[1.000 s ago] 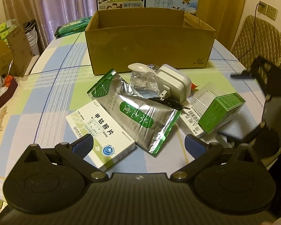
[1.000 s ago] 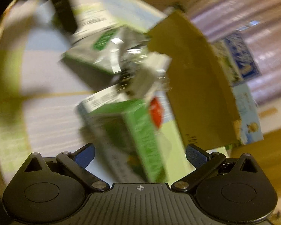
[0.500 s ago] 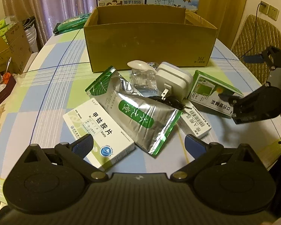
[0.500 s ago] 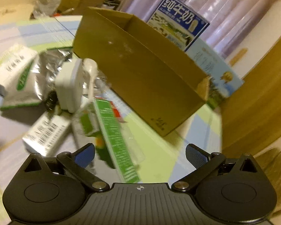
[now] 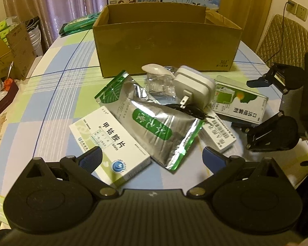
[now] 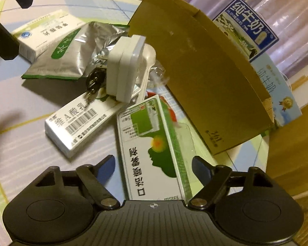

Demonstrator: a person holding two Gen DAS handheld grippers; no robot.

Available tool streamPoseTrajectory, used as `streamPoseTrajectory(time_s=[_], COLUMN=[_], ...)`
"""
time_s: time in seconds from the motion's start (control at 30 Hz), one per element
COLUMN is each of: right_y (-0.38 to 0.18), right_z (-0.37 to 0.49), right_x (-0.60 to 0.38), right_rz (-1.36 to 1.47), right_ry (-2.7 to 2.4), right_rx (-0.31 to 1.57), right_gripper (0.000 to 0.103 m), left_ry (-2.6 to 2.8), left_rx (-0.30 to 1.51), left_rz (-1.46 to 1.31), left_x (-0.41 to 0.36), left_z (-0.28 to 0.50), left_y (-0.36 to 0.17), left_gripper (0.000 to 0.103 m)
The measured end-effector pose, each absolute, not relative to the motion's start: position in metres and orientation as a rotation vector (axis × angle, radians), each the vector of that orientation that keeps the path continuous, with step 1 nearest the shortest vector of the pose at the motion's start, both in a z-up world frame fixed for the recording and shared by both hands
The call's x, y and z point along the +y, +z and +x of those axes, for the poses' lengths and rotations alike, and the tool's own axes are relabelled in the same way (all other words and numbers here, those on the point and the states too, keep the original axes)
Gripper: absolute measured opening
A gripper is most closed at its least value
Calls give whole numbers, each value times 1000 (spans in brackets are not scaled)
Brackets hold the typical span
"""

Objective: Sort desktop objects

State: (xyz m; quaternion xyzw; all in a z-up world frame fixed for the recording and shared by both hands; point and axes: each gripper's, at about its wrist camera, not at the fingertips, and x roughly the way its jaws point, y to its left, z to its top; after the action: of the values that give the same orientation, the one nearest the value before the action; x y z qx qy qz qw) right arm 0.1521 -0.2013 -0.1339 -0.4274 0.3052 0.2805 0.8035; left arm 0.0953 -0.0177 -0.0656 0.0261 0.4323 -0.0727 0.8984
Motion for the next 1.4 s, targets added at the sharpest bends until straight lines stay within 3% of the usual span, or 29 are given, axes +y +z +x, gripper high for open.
streamPoseTrajectory(time_s=[0.1, 0.33, 0.47, 0.73, 0.9, 1.03, 1.1, 1.2, 1.33, 1.4], right_y=[-128, -101, -103, -108, -118, -119, -119, -118, -116, -115], right_z=[161, 188, 182, 157, 155, 156, 157, 158, 153, 151], right_x=[-207, -252, -265, -249, -246, -251, -257, -262, -257, -253], right_rz=[-817, -142, 43, -112, -97, -13, 53, 110, 49, 19], right_ry=[593, 476, 415, 417, 418, 416, 408, 397, 396, 404], right_rx=[710, 979, 1033, 957, 942, 944, 951, 961, 929, 917], right_gripper=[63, 60, 60, 69, 68, 36, 35, 35, 51, 52], left_ry=[-136, -126, -107, -37, 34, 82, 86, 89, 80, 78], left_rx=[897, 899, 894, 904, 931, 959, 969, 980, 993, 999], left_rz=[48, 45, 40, 21, -7, -37, -50, -55, -45, -32], left_x=[-14, -12, -9, -1, 7, 18, 23, 26, 26, 27], left_z=[97, 98, 98, 106, 118, 127, 131, 138, 142, 142], left_y=[-68, -70, -71, -78, -88, -97, -100, -105, -109, -111], left_gripper=[102, 102, 102, 102, 102, 102, 102, 102, 102, 101])
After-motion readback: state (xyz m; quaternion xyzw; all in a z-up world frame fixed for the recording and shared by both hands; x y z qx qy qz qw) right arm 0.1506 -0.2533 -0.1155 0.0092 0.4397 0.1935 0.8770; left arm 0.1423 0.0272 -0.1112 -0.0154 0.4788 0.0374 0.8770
